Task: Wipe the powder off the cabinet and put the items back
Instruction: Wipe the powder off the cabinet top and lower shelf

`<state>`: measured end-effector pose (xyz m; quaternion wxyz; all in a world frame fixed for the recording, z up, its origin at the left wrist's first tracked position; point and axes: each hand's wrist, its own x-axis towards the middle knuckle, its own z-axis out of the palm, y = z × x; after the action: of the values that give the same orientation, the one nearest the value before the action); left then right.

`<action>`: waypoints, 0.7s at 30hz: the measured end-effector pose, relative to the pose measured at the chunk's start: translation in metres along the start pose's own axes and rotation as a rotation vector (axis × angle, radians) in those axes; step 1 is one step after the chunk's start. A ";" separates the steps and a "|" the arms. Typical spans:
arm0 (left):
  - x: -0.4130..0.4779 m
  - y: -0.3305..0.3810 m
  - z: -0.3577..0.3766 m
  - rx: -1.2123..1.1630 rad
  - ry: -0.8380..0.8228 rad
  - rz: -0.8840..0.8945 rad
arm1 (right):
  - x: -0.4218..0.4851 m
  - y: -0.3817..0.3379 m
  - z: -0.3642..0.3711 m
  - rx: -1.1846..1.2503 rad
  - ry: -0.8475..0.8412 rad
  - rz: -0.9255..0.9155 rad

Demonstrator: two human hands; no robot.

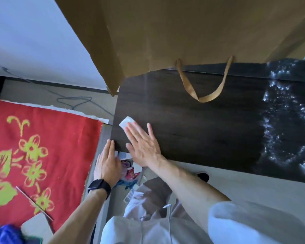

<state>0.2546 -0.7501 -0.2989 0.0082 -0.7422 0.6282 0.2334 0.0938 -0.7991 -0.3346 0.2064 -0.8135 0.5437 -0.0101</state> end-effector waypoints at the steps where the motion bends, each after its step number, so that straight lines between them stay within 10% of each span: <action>1: -0.001 -0.001 -0.001 0.010 0.008 0.025 | -0.005 -0.010 0.006 -0.037 -0.034 -0.086; 6: -0.001 0.020 0.001 0.145 -0.056 0.205 | -0.069 0.030 0.004 -0.035 -0.021 -0.088; 17: -0.018 0.187 0.070 0.237 -0.241 0.644 | -0.236 0.228 -0.036 0.141 0.197 1.159; 21: -0.033 0.228 0.092 0.247 -0.269 0.548 | -0.205 0.184 -0.020 0.072 0.189 0.804</action>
<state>0.0064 -0.7392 -0.3047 0.1180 -0.5015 0.8213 0.2449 -0.1567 -0.6826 -0.3373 0.1714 -0.5241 0.8340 -0.0221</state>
